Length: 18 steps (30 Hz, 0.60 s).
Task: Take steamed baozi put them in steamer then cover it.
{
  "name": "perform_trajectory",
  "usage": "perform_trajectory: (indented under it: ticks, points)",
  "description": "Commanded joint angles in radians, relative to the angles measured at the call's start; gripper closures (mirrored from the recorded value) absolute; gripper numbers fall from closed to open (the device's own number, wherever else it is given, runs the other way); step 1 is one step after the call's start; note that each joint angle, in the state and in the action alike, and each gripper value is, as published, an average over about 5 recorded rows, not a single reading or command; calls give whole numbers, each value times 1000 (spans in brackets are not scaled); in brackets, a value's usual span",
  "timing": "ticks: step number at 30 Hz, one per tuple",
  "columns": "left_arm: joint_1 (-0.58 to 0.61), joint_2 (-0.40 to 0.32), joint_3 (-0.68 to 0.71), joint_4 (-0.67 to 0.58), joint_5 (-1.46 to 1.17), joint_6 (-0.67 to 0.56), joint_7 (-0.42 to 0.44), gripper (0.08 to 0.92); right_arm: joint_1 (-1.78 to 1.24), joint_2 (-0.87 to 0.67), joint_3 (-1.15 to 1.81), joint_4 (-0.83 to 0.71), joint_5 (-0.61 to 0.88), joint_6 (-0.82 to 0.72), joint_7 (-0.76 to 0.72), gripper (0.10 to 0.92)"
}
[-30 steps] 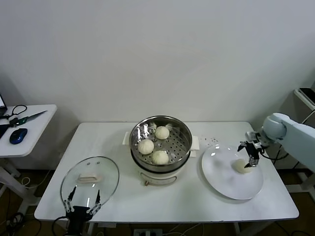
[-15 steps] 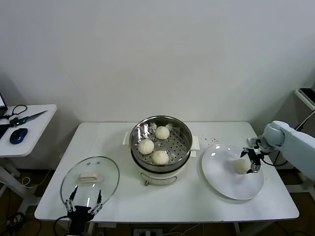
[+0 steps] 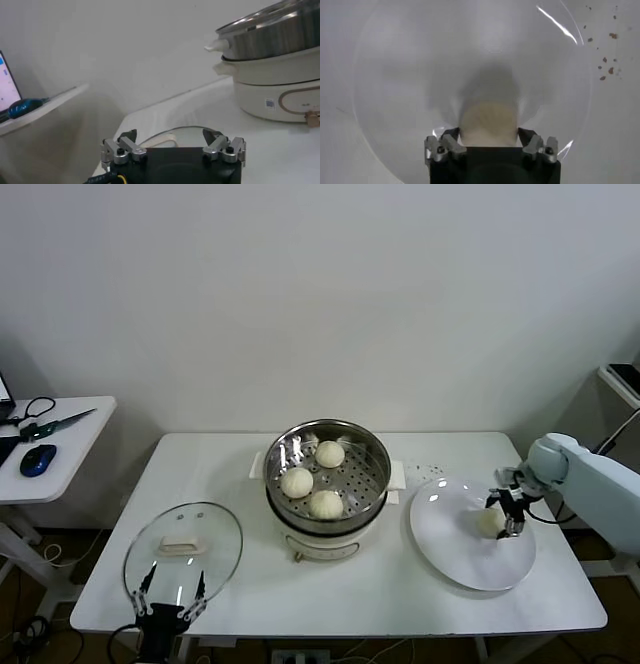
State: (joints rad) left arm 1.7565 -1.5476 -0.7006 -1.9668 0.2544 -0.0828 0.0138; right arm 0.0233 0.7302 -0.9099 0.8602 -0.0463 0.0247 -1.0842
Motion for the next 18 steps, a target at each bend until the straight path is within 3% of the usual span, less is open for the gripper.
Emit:
perform_trajectory:
  ticks: [1,9,18]
  points:
    - [2,0,-1,-3,1,0,0,177,19,8,-21,-15,20,3,-1,281]
    - [2,0,7,-5,-1,-2,0,177,225,-6,-185,35,189,-32,4,296]
    - [17,2,35,-27,-20,-1,2,177,690,127,-620,96,616,-129,18,296]
